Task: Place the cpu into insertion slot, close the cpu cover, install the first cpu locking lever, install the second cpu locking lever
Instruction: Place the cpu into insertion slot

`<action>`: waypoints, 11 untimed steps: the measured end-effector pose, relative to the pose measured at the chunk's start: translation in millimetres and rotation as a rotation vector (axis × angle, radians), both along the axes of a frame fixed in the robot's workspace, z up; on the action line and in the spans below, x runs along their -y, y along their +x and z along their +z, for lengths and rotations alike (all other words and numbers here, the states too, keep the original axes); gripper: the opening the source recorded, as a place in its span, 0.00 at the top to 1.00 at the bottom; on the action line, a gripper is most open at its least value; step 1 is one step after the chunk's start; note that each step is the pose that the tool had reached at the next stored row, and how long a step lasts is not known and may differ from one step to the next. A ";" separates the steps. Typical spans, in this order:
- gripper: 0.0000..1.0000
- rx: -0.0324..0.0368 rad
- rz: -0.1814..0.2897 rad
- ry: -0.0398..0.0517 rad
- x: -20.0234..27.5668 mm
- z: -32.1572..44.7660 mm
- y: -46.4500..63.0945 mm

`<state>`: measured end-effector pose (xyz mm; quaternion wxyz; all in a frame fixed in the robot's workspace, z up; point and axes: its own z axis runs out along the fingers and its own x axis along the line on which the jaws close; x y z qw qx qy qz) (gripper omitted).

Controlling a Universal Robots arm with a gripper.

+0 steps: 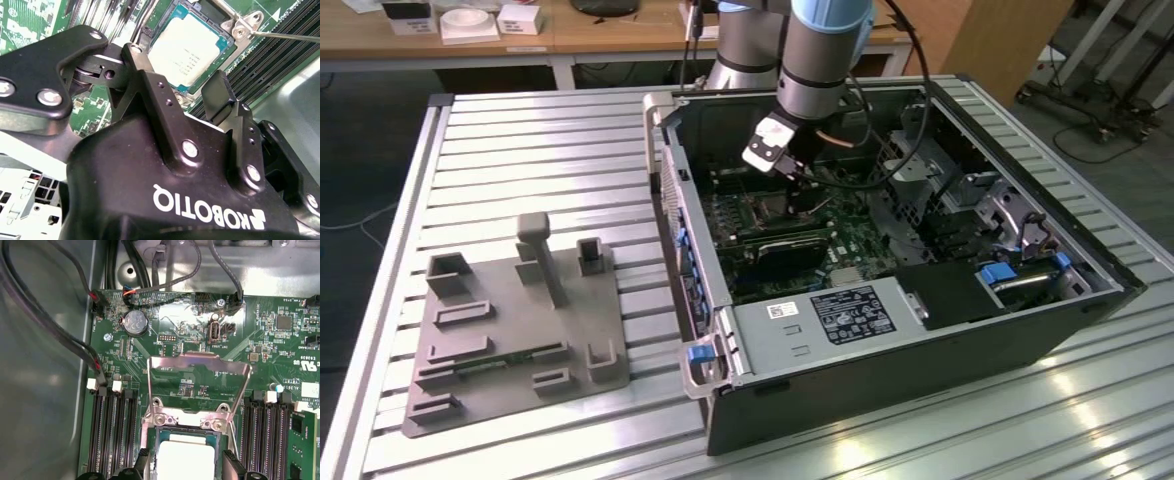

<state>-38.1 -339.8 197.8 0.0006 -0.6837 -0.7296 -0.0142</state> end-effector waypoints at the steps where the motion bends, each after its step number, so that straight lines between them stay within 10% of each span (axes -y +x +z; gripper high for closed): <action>1: 0.33 0.0000 0.000 0.0000 0.0 0.0 -0.4; 11: 0.33 0.0000 0.000 0.0000 0.0 0.0 -3.3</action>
